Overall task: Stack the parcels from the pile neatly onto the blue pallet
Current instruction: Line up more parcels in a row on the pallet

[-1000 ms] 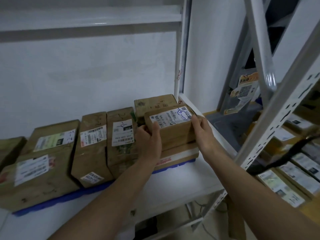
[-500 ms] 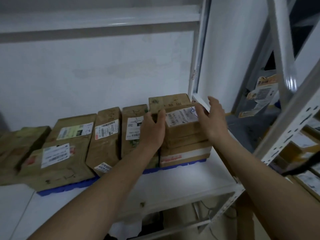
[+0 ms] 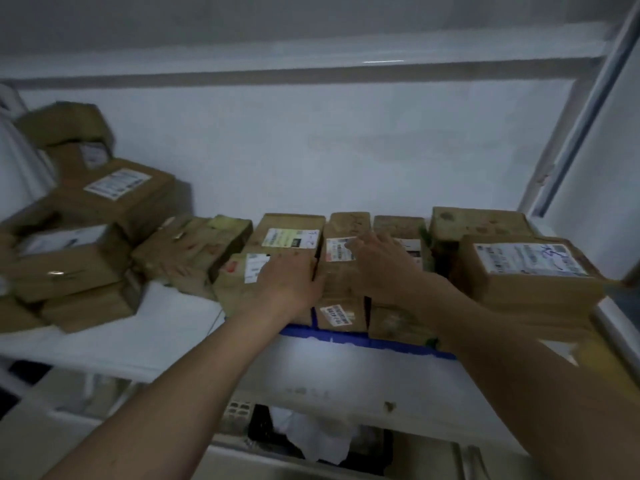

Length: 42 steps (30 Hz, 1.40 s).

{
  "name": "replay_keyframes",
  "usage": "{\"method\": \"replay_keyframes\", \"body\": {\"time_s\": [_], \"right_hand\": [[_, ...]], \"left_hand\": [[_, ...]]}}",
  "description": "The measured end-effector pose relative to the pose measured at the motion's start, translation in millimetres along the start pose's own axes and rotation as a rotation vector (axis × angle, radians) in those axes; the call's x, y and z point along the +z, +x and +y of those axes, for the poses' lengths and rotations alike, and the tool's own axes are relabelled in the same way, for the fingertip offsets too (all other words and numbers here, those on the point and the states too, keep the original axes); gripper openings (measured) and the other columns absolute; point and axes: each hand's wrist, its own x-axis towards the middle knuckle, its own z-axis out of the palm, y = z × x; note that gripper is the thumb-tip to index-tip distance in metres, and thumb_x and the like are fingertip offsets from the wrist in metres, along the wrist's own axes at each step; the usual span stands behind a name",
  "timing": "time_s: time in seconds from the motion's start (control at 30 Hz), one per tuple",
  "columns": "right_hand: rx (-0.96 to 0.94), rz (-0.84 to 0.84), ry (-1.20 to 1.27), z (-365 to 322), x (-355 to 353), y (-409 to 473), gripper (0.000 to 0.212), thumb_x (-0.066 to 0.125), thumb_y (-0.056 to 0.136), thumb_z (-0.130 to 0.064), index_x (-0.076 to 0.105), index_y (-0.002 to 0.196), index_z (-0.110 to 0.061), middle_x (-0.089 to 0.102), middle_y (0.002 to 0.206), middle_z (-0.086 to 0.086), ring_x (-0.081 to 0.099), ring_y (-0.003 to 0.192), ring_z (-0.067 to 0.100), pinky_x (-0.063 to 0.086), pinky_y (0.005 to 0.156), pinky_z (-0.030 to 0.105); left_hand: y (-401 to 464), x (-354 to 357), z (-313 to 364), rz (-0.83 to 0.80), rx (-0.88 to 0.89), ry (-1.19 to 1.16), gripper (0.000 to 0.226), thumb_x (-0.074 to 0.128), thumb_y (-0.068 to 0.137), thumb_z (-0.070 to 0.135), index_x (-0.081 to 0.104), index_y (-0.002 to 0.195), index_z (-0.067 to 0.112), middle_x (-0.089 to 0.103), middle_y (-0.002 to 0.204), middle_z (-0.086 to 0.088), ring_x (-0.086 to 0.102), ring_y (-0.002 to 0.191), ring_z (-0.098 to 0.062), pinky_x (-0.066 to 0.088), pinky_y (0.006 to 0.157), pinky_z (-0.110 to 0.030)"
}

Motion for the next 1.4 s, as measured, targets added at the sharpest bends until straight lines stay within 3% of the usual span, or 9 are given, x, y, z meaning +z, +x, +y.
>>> {"method": "replay_keyframes", "body": {"time_s": [0.07,0.13,0.3,0.53,0.7,0.83,0.97,1.07,1.4], "right_hand": [[-0.024,-0.081,-0.022,-24.6,4.3,9.8,0.057,0.048,0.090,-0.031,0.032,0.142,-0.015,0.032,0.148,0.011,0.025,0.137,0.034,0.026,0.110,0.052],[-0.038,-0.106,-0.022,-50.1,4.0,20.0,0.059,0.047,0.090,-0.035,0.030,0.143,-0.016,0.031,0.148,0.011,0.024,0.137,0.036,0.025,0.108,0.054],[-0.108,-0.089,-0.009,-117.6,4.6,42.2,0.059,0.050,0.091,-0.045,0.032,0.141,-0.018,0.038,0.144,0.009,0.032,0.133,0.034,0.026,0.107,0.055],[-0.209,-0.103,0.069,-237.6,12.4,73.4,0.053,0.050,0.089,-0.040,0.037,0.136,-0.019,0.040,0.142,0.007,0.034,0.131,0.032,0.026,0.106,0.052],[-0.246,-0.150,0.066,-307.7,27.3,95.5,0.053,0.048,0.090,-0.044,0.034,0.136,-0.021,0.036,0.145,0.009,0.028,0.135,0.036,0.024,0.109,0.053],[-0.248,-0.166,0.055,-358.8,46.4,105.1,0.067,0.048,0.091,-0.050,0.024,0.144,-0.019,0.031,0.150,0.008,0.027,0.137,0.035,0.024,0.109,0.051],[-0.219,-0.181,0.112,-400.3,63.4,109.9,0.070,0.050,0.091,-0.048,0.019,0.147,-0.021,0.015,0.157,0.007,0.017,0.142,0.035,0.018,0.112,0.053],[-0.184,-0.221,0.153,-419.4,73.8,115.8,0.067,0.053,0.091,-0.044,0.024,0.145,-0.017,0.022,0.153,0.008,0.021,0.140,0.033,0.023,0.110,0.050],[-0.045,-0.203,0.499,-438.9,76.8,173.9,0.065,0.050,0.092,-0.019,0.016,0.146,-0.007,0.021,0.153,0.012,0.020,0.142,0.029,0.022,0.115,0.044]], "left_hand": [[-7.2,-10.3,-29.2,-0.002,-0.066,0.030,0.039,0.042,0.092,0.048,0.062,0.118,0.027,0.061,0.122,0.000,0.056,0.111,-0.024,0.044,0.086,-0.035],[-14.0,-20.6,-57.7,0.006,-0.110,0.056,0.038,0.045,0.092,0.046,0.062,0.119,0.025,0.061,0.121,-0.001,0.057,0.105,-0.023,0.045,0.082,-0.033],[-33.8,-47.2,-127.4,-0.024,-0.147,-0.012,0.032,0.046,0.092,0.045,0.065,0.102,0.022,0.064,0.108,-0.001,0.059,0.094,-0.021,0.050,0.076,-0.032],[-66.5,-83.9,-234.7,0.045,-0.262,-0.106,0.040,0.057,0.089,0.041,0.062,0.121,0.018,0.057,0.127,-0.008,0.054,0.115,-0.028,0.048,0.093,-0.038],[-83.6,-93.6,-306.3,0.009,-0.316,-0.080,0.029,0.052,0.088,0.046,0.066,0.100,0.022,0.064,0.112,-0.004,0.059,0.100,-0.025,0.042,0.072,-0.029],[-100.5,-92.7,-363.6,-0.015,-0.321,-0.054,0.031,0.053,0.088,0.047,0.067,0.101,0.022,0.065,0.111,-0.003,0.059,0.102,-0.025,0.040,0.071,-0.027],[-108.7,-93.7,-409.9,-0.009,-0.343,-0.134,0.036,0.057,0.089,0.043,0.062,0.117,0.020,0.061,0.122,-0.005,0.054,0.112,-0.026,0.048,0.089,-0.035],[-109.0,-92.8,-433.2,0.019,-0.373,-0.234,0.054,0.062,0.087,0.041,0.046,0.135,0.023,0.052,0.133,-0.006,0.049,0.120,-0.026,0.045,0.098,-0.041],[-62.2,-90.9,-479.4,0.139,-0.462,-0.597,0.071,0.072,0.079,0.024,0.035,0.139,0.020,0.050,0.136,-0.003,0.048,0.124,-0.023,0.042,0.104,-0.044]]}}
